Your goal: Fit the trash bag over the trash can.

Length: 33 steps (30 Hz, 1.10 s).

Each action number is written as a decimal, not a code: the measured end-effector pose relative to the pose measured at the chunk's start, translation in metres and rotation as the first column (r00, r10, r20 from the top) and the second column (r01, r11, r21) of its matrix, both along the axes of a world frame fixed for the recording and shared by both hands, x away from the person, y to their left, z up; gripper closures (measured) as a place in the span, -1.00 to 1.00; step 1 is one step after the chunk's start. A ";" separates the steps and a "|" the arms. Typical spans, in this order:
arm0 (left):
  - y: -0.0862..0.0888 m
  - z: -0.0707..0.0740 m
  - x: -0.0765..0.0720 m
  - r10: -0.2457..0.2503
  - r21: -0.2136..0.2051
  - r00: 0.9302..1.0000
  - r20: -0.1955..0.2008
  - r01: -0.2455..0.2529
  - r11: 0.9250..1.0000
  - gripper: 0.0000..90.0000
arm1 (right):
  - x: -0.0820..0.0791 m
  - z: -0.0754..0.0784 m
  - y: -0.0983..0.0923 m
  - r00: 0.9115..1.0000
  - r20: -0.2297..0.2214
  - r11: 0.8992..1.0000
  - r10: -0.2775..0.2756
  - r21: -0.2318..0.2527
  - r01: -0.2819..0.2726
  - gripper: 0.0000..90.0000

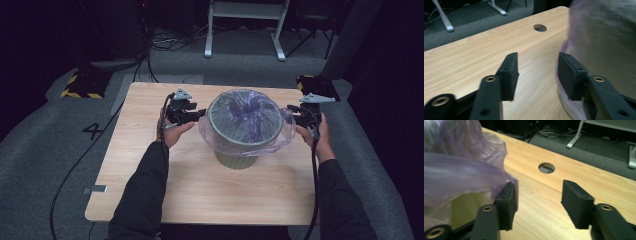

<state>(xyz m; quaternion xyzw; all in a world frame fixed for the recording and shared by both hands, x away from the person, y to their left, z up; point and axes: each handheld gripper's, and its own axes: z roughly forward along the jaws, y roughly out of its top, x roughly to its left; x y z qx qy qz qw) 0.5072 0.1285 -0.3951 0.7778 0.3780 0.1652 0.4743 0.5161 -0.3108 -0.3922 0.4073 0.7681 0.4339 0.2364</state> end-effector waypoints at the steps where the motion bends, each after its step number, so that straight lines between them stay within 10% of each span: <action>1: 0.004 0.001 -0.004 -0.004 -0.006 1.000 0.002 0.004 1.000 0.07 | -0.002 0.002 -0.002 1.000 0.004 1.000 -0.002 0.000 0.002 -0.07; 11: 0.009 0.002 -0.036 -0.105 0.008 0.994 0.026 0.105 0.994 -0.17 | -0.022 0.021 -0.024 0.999 0.050 0.997 -0.011 -0.079 0.015 -0.25; 18: -0.006 0.004 -0.064 -0.252 0.028 0.967 0.037 0.251 0.968 -0.34 | -0.039 0.017 -0.028 0.995 0.045 0.984 0.089 -0.158 -0.081 -0.26; 27: -0.019 0.002 -0.090 -0.335 0.069 0.940 0.066 0.331 0.941 -0.52 | -0.077 0.016 -0.025 0.960 0.134 0.958 0.247 -0.182 -0.221 -0.16; 33: -0.028 -0.001 -0.094 -0.344 0.118 0.936 0.067 0.335 0.935 -0.41 | -0.092 0.018 -0.015 0.936 0.176 0.942 0.305 -0.200 -0.269 -0.03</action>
